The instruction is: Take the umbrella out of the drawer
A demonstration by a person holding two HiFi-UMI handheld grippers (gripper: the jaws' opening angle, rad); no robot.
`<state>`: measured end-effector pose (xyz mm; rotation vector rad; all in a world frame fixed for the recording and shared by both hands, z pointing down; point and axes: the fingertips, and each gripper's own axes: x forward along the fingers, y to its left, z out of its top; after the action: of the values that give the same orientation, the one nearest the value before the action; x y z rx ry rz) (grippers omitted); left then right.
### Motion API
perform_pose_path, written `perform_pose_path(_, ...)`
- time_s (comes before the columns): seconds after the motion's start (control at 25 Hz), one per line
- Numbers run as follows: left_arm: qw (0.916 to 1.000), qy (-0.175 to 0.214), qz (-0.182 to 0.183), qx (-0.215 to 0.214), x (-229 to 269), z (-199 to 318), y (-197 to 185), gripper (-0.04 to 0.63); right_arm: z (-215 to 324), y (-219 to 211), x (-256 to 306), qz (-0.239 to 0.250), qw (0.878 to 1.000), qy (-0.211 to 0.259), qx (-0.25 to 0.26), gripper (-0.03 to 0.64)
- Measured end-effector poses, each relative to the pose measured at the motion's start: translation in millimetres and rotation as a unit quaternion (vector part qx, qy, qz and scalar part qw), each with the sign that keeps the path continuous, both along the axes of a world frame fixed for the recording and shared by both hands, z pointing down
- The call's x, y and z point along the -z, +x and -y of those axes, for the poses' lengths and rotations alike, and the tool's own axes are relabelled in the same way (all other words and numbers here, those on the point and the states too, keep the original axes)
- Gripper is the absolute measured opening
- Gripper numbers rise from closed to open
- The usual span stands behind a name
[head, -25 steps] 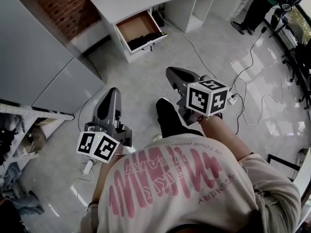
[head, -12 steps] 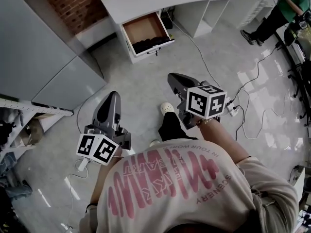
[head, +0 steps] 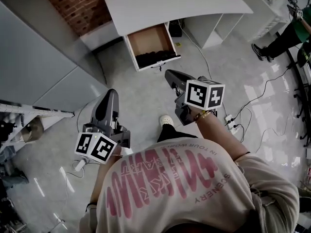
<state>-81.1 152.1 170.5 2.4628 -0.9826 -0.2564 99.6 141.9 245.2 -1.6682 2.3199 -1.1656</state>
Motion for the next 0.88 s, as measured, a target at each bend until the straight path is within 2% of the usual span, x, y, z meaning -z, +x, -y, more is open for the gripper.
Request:
perform_pose_path(0.52, 0.9985, 0.016, 0.002, 0.053, 5, 72, 42, 0.005, 90, 51, -7, 0.041, 0.999, -0.007, 0.024, 0.012)
perform_pose_path(0.72, 0.9982, 0.014, 0.002, 0.057, 0, 89, 55, 0.005, 111, 73, -18, 0.013, 1.000, 0.005, 0.008, 0.011)
perform_pose_path(0.88, 0.9981, 0.007, 0.004, 0.061, -6, 98, 64, 0.005, 114, 85, -47, -0.010, 0.999, -0.029, 0.014, 0.012)
